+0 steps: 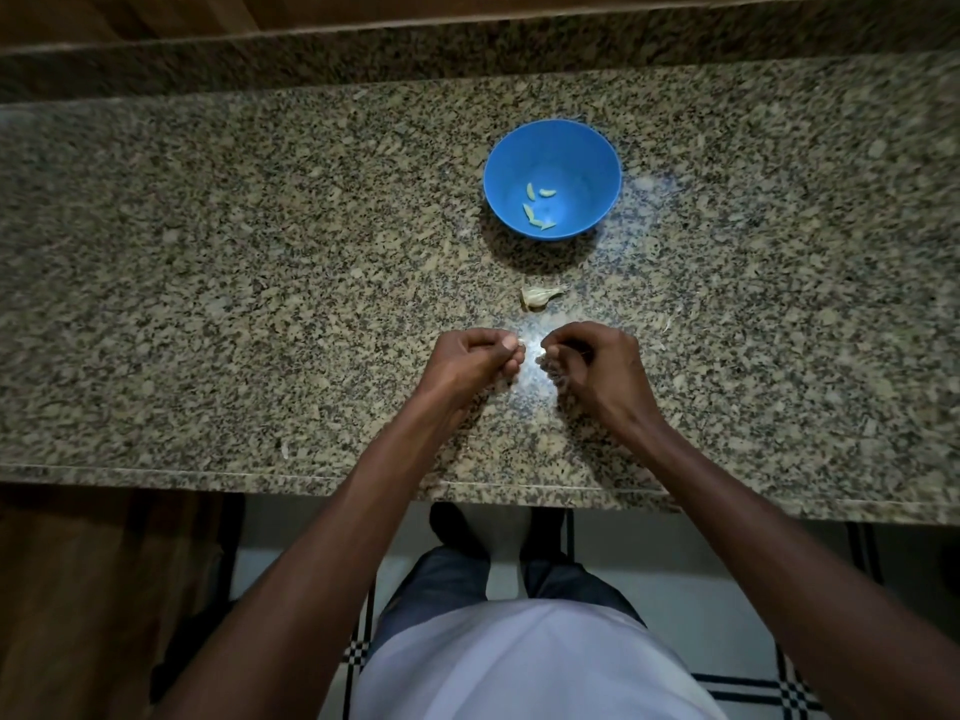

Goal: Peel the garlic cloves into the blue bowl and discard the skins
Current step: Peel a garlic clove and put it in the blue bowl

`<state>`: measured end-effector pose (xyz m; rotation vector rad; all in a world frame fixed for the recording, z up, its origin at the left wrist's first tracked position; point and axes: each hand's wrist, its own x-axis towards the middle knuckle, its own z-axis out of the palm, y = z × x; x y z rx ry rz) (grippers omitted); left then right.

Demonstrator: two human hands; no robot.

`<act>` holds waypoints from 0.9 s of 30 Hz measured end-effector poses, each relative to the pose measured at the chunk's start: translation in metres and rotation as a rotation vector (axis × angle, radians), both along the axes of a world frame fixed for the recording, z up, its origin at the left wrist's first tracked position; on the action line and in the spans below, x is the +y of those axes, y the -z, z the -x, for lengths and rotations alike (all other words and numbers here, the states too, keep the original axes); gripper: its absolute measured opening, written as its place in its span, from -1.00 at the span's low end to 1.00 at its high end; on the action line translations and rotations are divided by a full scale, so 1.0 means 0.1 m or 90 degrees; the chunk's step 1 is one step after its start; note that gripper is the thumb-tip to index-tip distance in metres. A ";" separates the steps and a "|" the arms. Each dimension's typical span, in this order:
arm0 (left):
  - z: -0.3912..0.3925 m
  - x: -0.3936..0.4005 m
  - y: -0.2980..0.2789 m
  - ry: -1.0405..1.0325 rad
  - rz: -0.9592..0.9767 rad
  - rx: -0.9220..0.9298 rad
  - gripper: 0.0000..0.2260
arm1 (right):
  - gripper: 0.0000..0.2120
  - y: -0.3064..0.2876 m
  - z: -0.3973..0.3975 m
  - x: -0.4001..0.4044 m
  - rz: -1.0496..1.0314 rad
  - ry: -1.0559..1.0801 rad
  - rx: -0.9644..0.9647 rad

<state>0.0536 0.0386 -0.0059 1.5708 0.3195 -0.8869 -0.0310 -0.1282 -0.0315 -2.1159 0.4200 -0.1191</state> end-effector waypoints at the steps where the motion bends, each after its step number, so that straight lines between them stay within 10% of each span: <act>1: 0.02 0.00 0.00 -0.002 0.017 -0.003 -0.85 | -0.85 -0.01 0.00 0.00 -0.023 0.009 0.021; 9: 0.15 0.03 0.07 -0.064 0.093 -0.011 -0.73 | -0.77 -0.03 -0.04 -0.01 0.013 0.021 0.091; 16: 0.15 0.06 0.10 0.042 -0.007 -0.213 -0.76 | -0.83 -0.20 -0.02 0.00 -0.357 0.027 0.126; 27: 0.20 -0.03 0.06 -0.057 -0.047 -0.246 -0.45 | -0.84 -0.19 -0.08 0.11 -0.242 0.045 0.095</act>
